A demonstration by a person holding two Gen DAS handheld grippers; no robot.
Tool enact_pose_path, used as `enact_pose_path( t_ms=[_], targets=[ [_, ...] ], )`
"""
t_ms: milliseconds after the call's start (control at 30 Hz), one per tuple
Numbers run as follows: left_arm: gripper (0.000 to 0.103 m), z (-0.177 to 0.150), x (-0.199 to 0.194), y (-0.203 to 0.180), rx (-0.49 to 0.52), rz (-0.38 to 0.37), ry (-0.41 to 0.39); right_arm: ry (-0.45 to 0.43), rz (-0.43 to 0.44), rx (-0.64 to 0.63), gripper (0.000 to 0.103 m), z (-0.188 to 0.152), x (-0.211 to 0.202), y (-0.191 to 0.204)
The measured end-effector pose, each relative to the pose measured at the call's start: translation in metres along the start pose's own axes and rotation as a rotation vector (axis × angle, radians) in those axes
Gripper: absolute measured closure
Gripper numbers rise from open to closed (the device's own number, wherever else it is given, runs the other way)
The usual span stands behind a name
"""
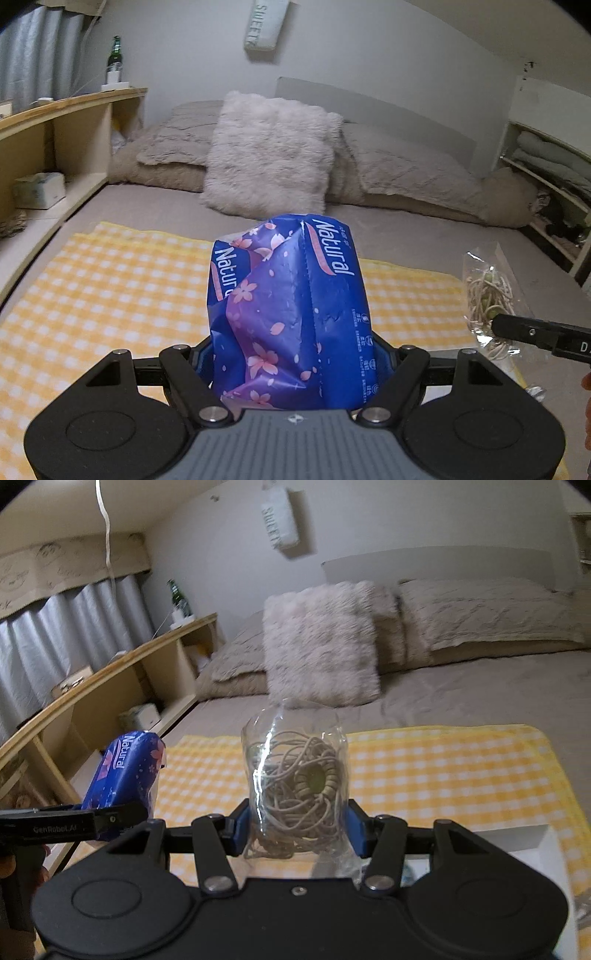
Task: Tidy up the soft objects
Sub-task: 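Carry the tissue pack with the left gripper while the right gripper carries the rubber bands to the box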
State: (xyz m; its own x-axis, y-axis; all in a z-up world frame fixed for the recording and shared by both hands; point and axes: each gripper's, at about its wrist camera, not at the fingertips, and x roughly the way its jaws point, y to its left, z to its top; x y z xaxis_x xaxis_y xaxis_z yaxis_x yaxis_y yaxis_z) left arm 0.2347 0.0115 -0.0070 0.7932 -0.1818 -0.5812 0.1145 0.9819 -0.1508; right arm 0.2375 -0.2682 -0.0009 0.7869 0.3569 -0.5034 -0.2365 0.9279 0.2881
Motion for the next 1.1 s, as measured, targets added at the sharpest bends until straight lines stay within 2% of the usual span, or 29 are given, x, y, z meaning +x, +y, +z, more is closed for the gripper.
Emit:
enact_pose_path(
  t_ms=[267,533,833,1100],
  targets=[
    [0.026,-0.002,0.023,-0.046,0.006,-0.103,0.002,-0.046,-0.085,0.059,0.050,-0.002,-0.035,-0.050],
    [0.026,-0.013,0.056,-0.099,0.006,-0.230,0.049,-0.041,-0.173,0.101,0.050,-0.012,-0.053,-0.097],
    [0.026,-0.033,0.108,-0.150,-0.075,-0.394,0.184,0.009,-0.267,0.139,0.050,-0.024,-0.060,-0.140],
    [0.026,-0.068,0.161,-0.188,-0.168,-0.510,0.363,0.055,-0.303,0.159,0.050,-0.032,-0.055,-0.166]
  ],
)
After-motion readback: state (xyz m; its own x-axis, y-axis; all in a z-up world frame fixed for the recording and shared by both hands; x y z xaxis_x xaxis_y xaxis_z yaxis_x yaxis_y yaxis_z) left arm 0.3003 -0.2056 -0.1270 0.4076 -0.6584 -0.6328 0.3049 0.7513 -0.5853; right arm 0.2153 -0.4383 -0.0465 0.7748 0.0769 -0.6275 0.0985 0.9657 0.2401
